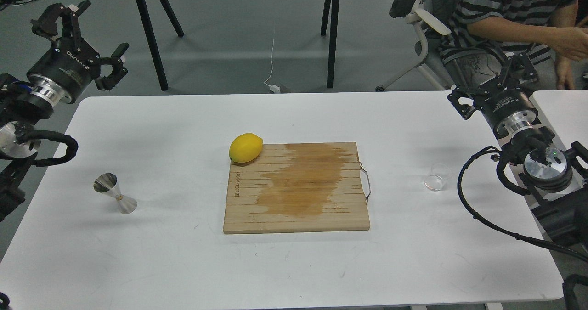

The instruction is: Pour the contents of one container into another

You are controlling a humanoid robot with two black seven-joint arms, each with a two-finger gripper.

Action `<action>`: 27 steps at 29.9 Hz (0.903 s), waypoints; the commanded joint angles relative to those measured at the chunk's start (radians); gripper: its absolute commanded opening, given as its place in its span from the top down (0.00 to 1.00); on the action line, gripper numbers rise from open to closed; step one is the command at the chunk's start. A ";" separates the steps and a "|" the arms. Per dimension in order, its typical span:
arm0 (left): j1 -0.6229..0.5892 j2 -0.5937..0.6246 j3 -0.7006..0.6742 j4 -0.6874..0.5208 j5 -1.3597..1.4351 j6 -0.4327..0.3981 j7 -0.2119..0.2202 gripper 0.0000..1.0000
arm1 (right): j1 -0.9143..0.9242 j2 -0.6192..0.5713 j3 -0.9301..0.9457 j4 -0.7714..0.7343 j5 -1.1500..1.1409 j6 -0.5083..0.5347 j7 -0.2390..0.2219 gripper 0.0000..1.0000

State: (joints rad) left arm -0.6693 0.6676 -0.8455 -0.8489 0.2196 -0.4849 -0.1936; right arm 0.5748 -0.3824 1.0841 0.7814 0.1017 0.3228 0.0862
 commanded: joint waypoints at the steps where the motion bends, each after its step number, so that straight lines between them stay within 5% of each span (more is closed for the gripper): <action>1: 0.074 0.134 0.046 -0.180 0.062 0.023 -0.001 0.00 | -0.001 -0.003 -0.001 0.002 -0.001 -0.001 0.000 0.01; 12: 0.378 0.464 0.045 -0.633 0.332 0.094 -0.006 0.00 | -0.006 -0.003 -0.001 0.007 -0.001 -0.001 0.000 0.01; 27: 0.631 0.560 0.157 -0.794 0.947 0.419 -0.006 0.00 | 0.000 -0.006 -0.004 0.004 -0.007 -0.001 -0.003 0.01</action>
State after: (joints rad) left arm -0.0600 1.2251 -0.7518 -1.6411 1.0585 -0.1490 -0.1996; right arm 0.5750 -0.3881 1.0799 0.7867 0.0966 0.3220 0.0828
